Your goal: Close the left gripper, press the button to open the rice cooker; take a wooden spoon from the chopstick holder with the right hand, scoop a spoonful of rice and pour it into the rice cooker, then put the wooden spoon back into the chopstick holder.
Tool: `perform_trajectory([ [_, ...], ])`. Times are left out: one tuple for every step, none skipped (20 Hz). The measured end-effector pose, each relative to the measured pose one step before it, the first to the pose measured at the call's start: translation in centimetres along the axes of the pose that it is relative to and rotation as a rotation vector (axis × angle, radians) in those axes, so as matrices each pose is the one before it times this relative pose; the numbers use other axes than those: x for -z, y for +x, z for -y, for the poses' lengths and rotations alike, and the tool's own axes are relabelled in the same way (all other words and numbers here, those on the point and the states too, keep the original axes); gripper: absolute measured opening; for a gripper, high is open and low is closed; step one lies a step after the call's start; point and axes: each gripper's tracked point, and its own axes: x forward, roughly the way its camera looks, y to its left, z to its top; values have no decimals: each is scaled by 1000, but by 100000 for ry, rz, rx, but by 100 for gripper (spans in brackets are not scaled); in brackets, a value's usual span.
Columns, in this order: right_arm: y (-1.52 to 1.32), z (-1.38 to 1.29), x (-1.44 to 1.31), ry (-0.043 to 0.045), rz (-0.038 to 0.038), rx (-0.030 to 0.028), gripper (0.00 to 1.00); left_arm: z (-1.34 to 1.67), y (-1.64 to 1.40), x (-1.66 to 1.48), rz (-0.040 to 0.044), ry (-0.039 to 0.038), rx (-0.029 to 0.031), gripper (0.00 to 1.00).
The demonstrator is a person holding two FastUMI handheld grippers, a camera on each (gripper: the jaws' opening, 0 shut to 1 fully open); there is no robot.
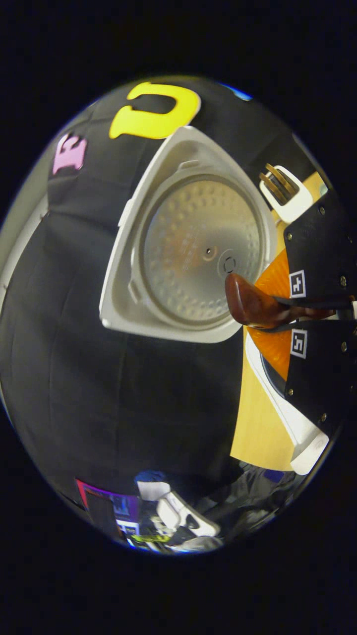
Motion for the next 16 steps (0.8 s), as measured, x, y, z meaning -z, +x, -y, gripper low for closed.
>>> perform_trajectory([
  [-446, -67, -489, -1371, 624, 11, 9, -319, -108, -25, -87, 936, -1133, 96],
  [-484, -69, -514, 3327, 847, 48, 9, -308, -89, 12, 113, 514, -1106, 98],
  [-492, 281, -381, 7237, 941, -307, 9, -248, -176, -158, 225, -557, -696, 98],
  [-311, 663, -353, 8929, 1361, -182, 8, 10, -313, -148, 282, -974, -114, 99],
  [-384, 801, -753, 9489, 1977, 386, 9, 62, -259, -135, 136, -761, 131, 99],
  [-121, 1103, -568, 9505, 2246, 819, 8, 347, -39, 4, -37, -310, 143, 99],
  [-683, 1050, -742, 9946, 1903, 1529, 8, 174, -77, 180, -413, -227, 166, 99],
  [-619, 971, -759, 10030, 1771, 1083, 9, 384, -16, 108, -344, -266, 199, 99],
  [-676, 1016, -913, 10496, 1721, 1140, 9, 344, -42, 111, -340, 2, 54, 99],
  [-456, 871, -720, 10231, 1818, 699, 9, 585, -161, 246, -524, 383, 870, 98],
  [-508, 882, -699, 9662, 1974, 565, 8, 832, -66, 152, -551, 612, 1692, 97],
  [-447, 898, -717, 8497, 1890, 699, 8, 777, 42, 190, -538, 620, 1488, 97],
  [-534, 721, -436, 7902, 1558, 856, 8, 753, 96, -48, -128, 498, 1731, 97],
  [-748, 825, -593, 7568, 1703, 912, 8, 650, 227, 23, -70, 356, 1828, 97],
  [-894, 817, -562, 7044, 1883, 505, 9, 760, 199, -97, 236, 276, 1896, 97],
  [-792, 852, -337, 6044, 1721, 711, 8, 827, 175, -114, 149, 296, 1857, 98],
])
